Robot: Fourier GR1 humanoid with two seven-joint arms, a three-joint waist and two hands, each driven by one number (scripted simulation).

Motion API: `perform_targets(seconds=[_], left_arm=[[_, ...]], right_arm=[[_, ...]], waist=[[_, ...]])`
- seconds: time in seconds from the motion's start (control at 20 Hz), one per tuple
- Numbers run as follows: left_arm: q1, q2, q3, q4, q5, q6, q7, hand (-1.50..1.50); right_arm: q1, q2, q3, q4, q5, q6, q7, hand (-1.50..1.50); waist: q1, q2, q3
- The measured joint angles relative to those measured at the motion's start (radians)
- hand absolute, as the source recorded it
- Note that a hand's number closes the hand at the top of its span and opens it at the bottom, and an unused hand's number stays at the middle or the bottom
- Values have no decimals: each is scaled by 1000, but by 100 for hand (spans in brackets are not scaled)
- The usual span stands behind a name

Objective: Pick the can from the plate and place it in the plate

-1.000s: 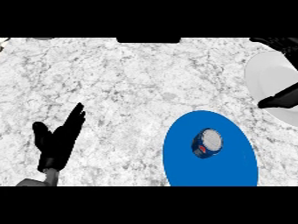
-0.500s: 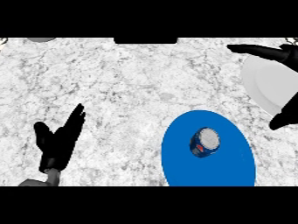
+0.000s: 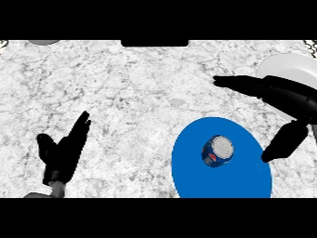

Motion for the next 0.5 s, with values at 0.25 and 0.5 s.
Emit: perform_targets(seconds=[0.25,0.5], left_arm=[[4,-1,11,-21,-7,-5,32,0],[-3,-12,23,-22,-19,-16,52,0]], right_arm=[[47,55,44,-60,59,12,88,-150],[125,78,49,-108,107,43,89,-150]], waist=[[1,2,-1],[1,3,-2]])
